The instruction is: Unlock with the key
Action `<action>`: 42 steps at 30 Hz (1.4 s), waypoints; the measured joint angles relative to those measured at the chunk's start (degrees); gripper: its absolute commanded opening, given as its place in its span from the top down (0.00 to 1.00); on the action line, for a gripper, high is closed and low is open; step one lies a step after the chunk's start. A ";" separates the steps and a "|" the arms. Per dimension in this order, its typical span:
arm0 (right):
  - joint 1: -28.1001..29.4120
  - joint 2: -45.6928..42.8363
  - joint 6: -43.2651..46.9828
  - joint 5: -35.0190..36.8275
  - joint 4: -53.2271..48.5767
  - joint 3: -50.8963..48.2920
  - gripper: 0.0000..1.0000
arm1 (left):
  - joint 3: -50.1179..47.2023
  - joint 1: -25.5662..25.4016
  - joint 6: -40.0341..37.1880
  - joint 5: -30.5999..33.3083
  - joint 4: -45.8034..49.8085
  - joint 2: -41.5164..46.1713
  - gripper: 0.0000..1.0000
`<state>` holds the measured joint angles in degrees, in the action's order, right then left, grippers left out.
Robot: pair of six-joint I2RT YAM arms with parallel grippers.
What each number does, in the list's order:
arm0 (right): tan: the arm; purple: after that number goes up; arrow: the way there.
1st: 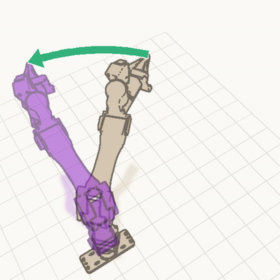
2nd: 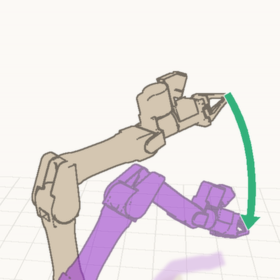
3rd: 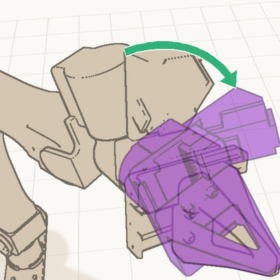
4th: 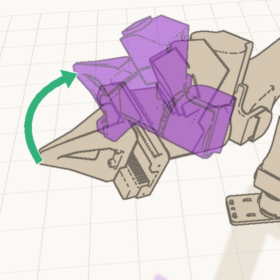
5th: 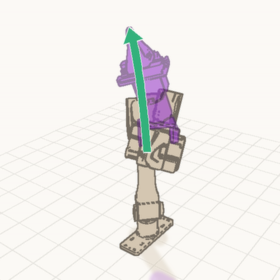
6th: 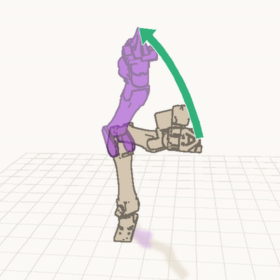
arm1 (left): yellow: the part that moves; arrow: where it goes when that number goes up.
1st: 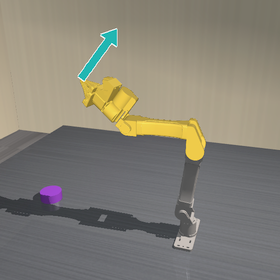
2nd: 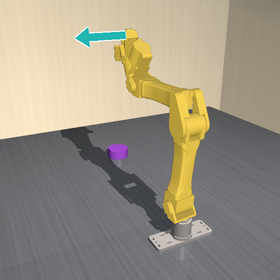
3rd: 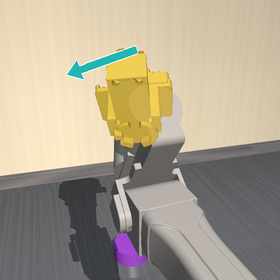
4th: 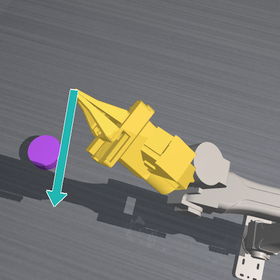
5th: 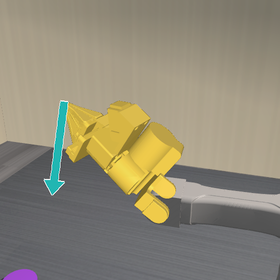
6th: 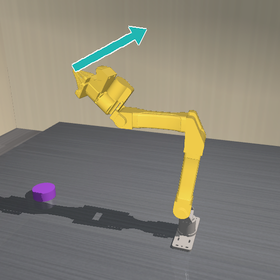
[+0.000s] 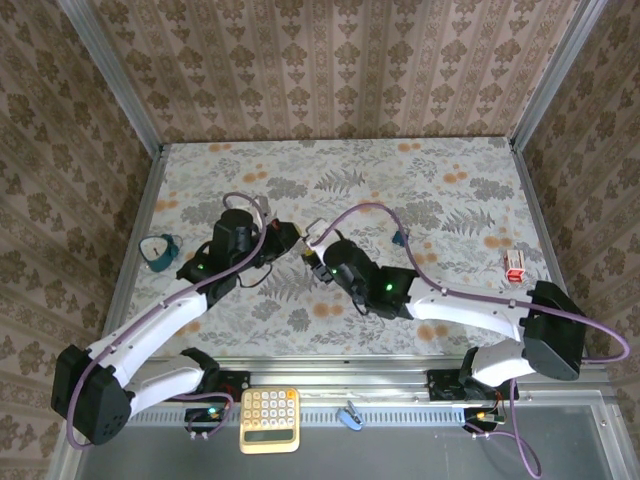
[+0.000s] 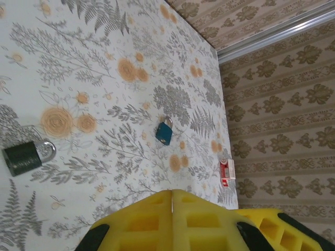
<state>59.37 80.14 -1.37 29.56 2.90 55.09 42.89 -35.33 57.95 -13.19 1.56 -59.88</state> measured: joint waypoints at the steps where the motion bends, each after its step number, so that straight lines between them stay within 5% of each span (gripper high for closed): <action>1: -1.16 -0.87 -2.29 -1.51 -2.36 0.66 0.52 | 0.00 0.35 -0.74 -0.02 0.02 0.22 1.00; 2: -2.14 -1.53 -3.91 -2.78 -4.04 1.20 0.47 | 0.00 0.66 -1.33 -0.04 0.02 0.44 1.00; 3: -3.91 -2.60 -6.64 -5.22 -5.38 1.60 0.31 | 0.00 0.94 -2.23 -0.07 0.02 0.76 1.00; 4: -5.75 -3.87 -9.09 -7.91 -6.19 1.60 0.29 | 0.00 0.94 -2.93 -0.11 0.00 1.09 1.00; 9: -16.17 -10.40 -20.02 -23.98 -5.38 -0.66 0.45 | -0.55 0.94 -5.64 -1.49 -1.51 2.60 1.00; 15: -25.53 -10.51 -35.36 -43.32 4.74 -5.33 0.46 | -2.91 0.94 -6.60 -3.85 -6.84 3.52 1.00; 21: -26.86 -4.72 -47.82 -56.41 17.99 -8.07 0.43 | -5.11 0.81 -6.56 -5.33 -13.31 3.52 1.00; 28: -26.86 -0.98 -56.06 -63.43 29.29 -9.01 0.58 | -5.33 -0.33 -6.56 -6.69 -18.60 3.52 1.00; 36: -26.86 0.96 -59.12 -66.53 34.62 -9.03 0.55 | -5.66 -0.98 -5.70 -7.41 -22.03 3.48 1.00; 42: -26.80 2.12 -60.37 -67.93 35.85 -9.03 0.67 | -6.03 -1.03 -5.20 -7.61 -23.10 3.26 1.00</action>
<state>32.58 82.26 -61.73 -38.37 38.74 46.06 36.86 -36.36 52.75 -20.80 -21.54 -56.62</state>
